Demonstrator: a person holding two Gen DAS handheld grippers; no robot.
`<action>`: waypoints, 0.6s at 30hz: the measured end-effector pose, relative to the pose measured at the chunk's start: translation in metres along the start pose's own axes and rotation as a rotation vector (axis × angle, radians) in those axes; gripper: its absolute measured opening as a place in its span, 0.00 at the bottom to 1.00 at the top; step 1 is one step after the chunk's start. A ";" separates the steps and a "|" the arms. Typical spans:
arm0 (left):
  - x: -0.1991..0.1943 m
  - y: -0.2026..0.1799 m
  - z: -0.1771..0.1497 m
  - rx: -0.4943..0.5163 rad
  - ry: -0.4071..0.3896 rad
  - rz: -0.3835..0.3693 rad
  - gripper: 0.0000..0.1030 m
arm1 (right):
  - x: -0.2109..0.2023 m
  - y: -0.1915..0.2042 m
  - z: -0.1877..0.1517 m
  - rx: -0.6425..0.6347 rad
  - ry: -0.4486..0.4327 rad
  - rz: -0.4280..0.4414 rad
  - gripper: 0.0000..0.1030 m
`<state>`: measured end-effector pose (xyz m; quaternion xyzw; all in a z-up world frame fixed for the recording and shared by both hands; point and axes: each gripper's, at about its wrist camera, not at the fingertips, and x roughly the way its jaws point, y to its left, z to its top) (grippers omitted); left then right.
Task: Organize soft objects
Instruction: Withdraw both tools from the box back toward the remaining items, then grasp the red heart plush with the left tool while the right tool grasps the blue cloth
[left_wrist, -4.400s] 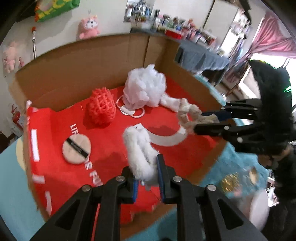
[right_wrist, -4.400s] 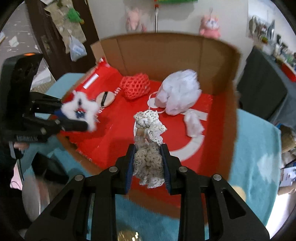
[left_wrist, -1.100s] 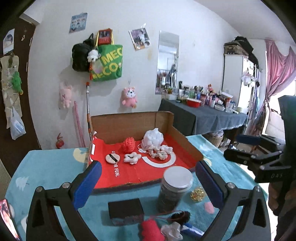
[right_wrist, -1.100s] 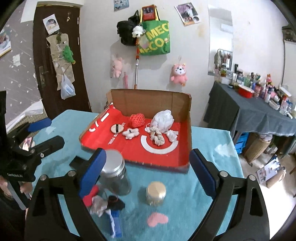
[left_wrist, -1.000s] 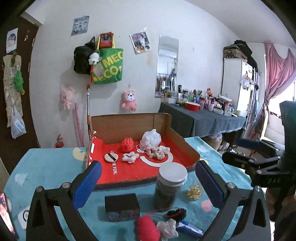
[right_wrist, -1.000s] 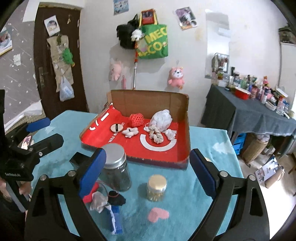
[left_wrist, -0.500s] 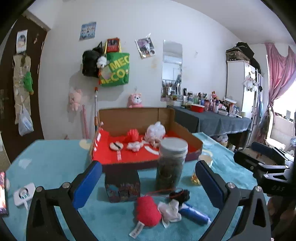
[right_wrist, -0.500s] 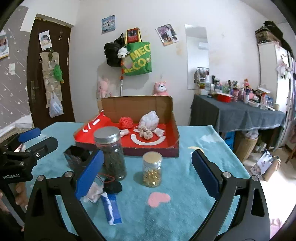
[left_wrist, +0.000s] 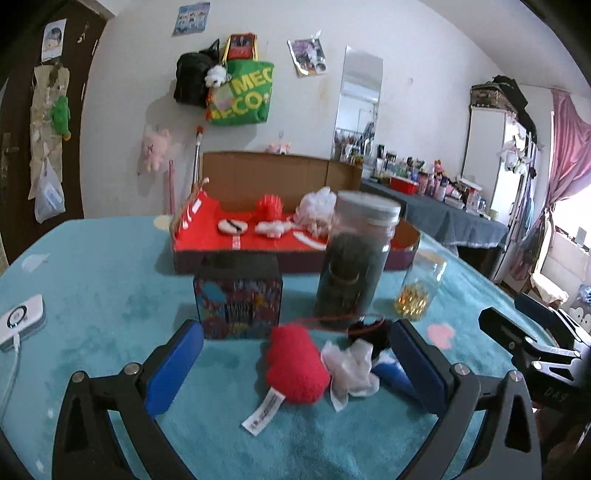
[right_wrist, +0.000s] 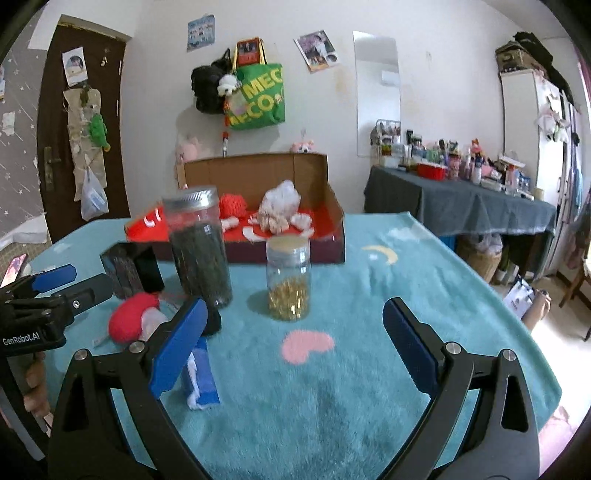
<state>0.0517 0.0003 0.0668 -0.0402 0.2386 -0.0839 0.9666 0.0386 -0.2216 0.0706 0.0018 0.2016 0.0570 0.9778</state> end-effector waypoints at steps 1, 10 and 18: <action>0.001 0.000 -0.002 0.001 0.005 0.004 1.00 | 0.002 -0.001 -0.002 0.002 0.009 0.000 0.95; 0.010 -0.003 -0.009 0.025 0.054 0.033 1.00 | 0.021 -0.004 -0.017 0.032 0.103 0.020 0.95; 0.015 0.003 -0.009 0.026 0.107 0.025 1.00 | 0.028 -0.002 -0.019 0.017 0.143 0.035 0.95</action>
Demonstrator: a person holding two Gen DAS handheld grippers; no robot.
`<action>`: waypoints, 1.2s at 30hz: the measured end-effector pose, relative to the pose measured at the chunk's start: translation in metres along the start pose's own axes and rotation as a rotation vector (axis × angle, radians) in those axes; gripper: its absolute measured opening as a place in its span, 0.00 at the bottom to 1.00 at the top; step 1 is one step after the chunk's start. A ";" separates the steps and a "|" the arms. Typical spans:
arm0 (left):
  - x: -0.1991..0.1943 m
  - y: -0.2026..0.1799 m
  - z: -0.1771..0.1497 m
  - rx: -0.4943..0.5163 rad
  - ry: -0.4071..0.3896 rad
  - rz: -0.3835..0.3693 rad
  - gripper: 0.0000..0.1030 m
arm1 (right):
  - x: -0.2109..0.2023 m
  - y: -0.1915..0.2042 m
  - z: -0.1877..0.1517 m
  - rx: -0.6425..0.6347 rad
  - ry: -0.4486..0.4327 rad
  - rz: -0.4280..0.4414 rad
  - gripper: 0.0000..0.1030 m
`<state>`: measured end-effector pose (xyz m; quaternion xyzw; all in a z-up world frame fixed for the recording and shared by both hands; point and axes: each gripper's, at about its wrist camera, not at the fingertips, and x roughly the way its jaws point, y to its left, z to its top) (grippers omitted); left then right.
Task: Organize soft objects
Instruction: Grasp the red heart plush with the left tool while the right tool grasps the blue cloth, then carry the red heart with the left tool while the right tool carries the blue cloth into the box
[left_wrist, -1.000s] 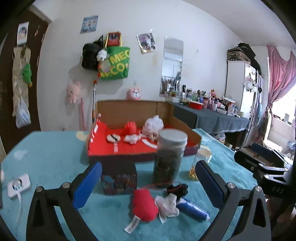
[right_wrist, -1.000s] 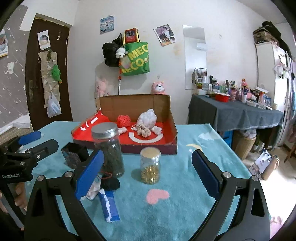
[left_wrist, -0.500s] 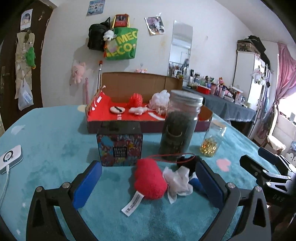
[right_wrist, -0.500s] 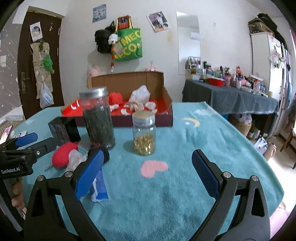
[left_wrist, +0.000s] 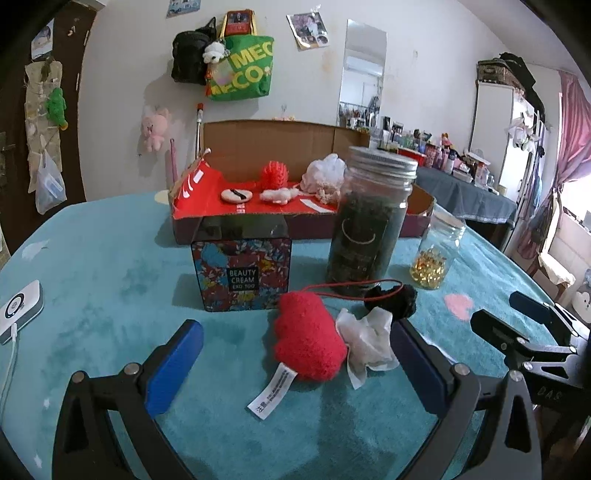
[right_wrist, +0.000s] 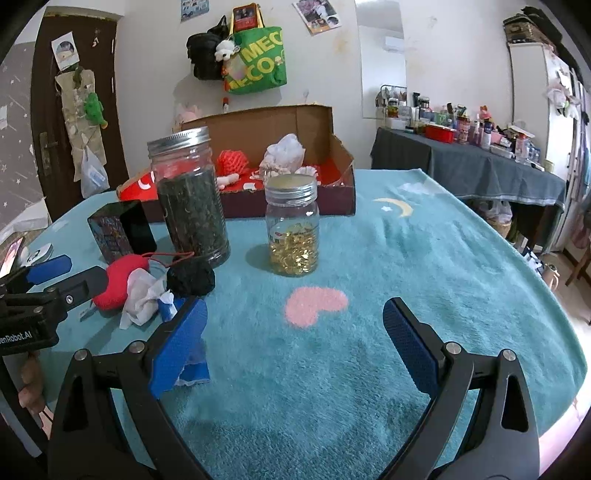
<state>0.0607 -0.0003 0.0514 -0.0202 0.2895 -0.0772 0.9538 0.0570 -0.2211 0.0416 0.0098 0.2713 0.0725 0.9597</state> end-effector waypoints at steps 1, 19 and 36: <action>0.001 0.001 0.000 0.004 0.010 -0.001 1.00 | 0.002 0.000 0.001 -0.002 0.010 0.011 0.95; 0.038 0.006 0.013 0.116 0.231 -0.101 0.52 | 0.039 0.032 0.007 -0.105 0.249 0.261 0.86; 0.009 0.000 0.033 0.134 0.178 -0.226 0.35 | 0.021 0.023 0.030 -0.097 0.154 0.310 0.22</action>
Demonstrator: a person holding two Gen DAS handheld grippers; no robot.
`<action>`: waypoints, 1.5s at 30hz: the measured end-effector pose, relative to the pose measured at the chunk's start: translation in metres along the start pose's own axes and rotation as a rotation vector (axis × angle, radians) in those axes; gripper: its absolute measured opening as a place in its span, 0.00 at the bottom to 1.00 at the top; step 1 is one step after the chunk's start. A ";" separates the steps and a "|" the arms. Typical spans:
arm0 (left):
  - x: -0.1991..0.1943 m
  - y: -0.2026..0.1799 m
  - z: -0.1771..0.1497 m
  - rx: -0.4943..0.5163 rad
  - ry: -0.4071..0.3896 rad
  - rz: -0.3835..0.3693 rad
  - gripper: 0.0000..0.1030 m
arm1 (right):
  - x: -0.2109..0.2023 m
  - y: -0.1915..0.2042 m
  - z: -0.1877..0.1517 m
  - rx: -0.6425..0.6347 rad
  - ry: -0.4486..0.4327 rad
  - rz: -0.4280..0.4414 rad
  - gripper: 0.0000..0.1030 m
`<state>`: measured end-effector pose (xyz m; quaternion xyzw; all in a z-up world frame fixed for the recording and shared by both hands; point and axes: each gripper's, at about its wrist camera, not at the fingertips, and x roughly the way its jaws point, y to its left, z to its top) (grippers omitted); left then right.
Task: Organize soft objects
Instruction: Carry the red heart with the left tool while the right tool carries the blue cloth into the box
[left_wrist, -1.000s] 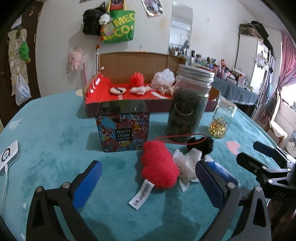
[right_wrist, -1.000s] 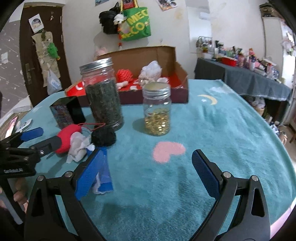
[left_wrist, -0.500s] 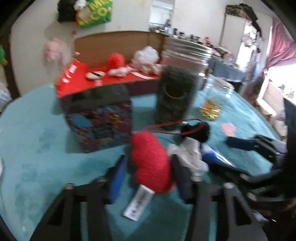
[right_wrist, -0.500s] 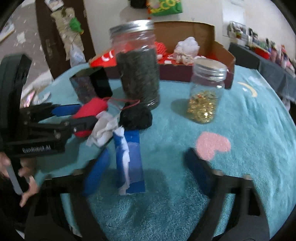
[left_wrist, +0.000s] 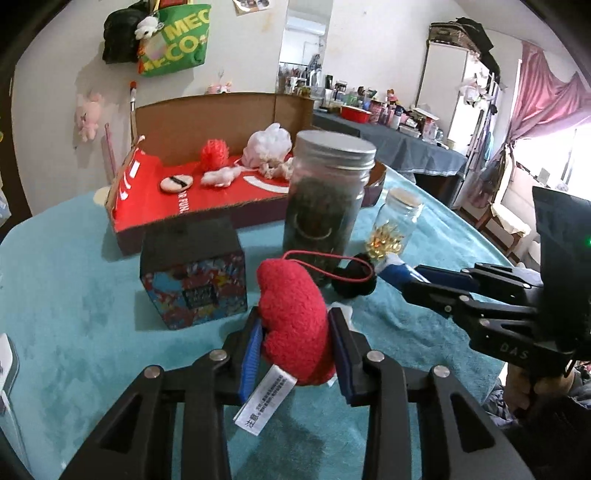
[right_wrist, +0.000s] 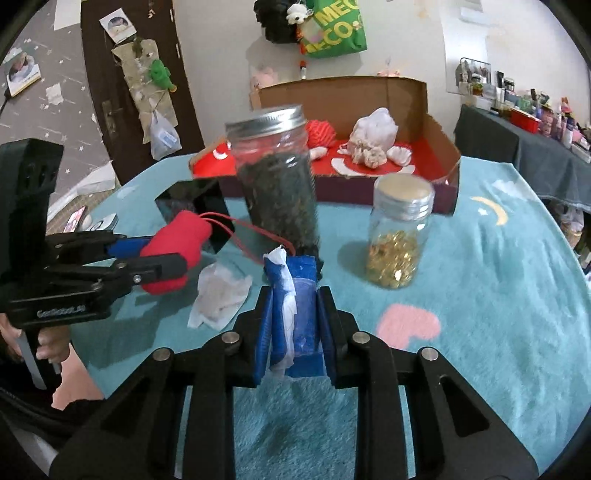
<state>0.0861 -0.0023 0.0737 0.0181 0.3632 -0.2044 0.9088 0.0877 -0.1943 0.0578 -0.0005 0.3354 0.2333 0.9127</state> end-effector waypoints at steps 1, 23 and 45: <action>0.000 -0.001 0.001 0.003 0.002 -0.007 0.35 | -0.001 0.000 0.001 0.000 -0.003 0.004 0.22; -0.005 -0.006 0.009 -0.006 -0.016 -0.050 0.36 | -0.010 -0.006 0.010 0.017 -0.030 0.000 0.22; -0.031 0.058 -0.019 -0.120 0.012 0.009 0.36 | -0.016 -0.045 -0.006 0.091 0.020 -0.026 0.22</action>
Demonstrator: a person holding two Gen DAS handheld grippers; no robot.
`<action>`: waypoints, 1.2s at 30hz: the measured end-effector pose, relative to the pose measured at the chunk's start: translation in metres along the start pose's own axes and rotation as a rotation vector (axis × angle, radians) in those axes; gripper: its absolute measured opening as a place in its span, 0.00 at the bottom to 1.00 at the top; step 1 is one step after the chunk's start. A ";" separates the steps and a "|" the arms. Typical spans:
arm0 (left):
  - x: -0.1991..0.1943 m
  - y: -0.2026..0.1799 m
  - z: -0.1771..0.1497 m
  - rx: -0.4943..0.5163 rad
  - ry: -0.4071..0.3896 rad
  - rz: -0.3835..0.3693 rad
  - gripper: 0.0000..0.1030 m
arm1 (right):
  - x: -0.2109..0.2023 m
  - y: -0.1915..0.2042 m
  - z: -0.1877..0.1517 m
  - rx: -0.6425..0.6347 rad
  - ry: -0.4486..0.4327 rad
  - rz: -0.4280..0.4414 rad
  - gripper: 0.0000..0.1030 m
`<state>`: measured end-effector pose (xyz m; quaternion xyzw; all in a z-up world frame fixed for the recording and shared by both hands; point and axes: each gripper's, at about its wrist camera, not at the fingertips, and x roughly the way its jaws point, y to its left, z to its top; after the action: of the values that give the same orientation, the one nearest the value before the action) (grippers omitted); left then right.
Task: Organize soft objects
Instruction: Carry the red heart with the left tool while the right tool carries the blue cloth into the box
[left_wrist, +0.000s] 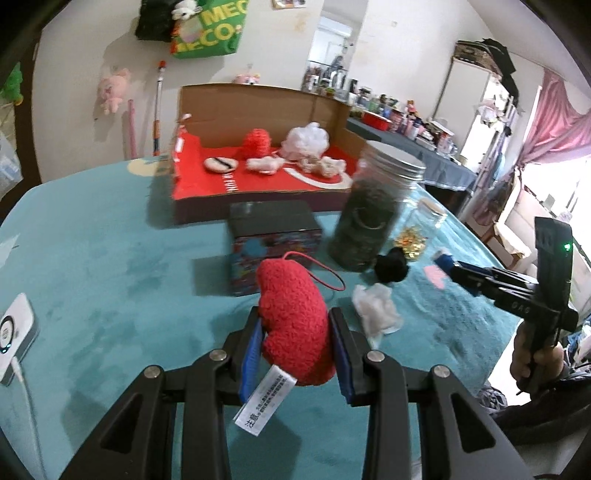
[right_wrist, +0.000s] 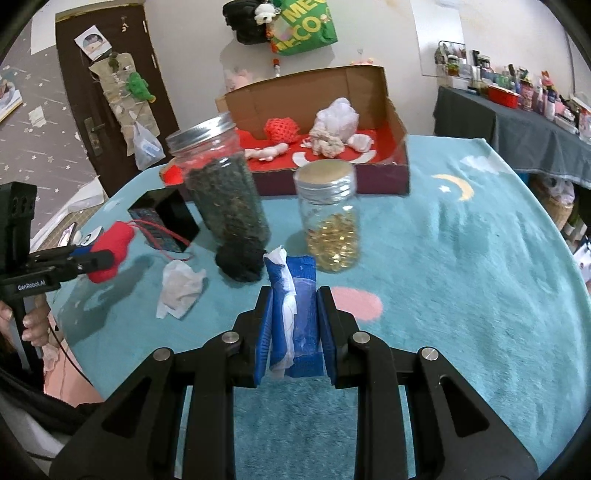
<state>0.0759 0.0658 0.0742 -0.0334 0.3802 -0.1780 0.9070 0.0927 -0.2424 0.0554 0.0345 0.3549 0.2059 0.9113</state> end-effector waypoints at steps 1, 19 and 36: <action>-0.001 0.005 0.000 -0.004 0.001 0.009 0.36 | 0.000 -0.002 0.000 0.004 0.002 -0.002 0.22; 0.004 0.055 0.004 -0.052 0.014 0.136 0.36 | 0.000 -0.037 0.000 0.044 0.029 -0.066 0.22; 0.017 0.086 0.032 0.003 -0.001 0.143 0.36 | 0.005 -0.075 0.019 0.085 0.066 -0.097 0.22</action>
<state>0.1348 0.1380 0.0689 -0.0047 0.3809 -0.1133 0.9176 0.1350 -0.3071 0.0503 0.0490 0.3945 0.1471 0.9057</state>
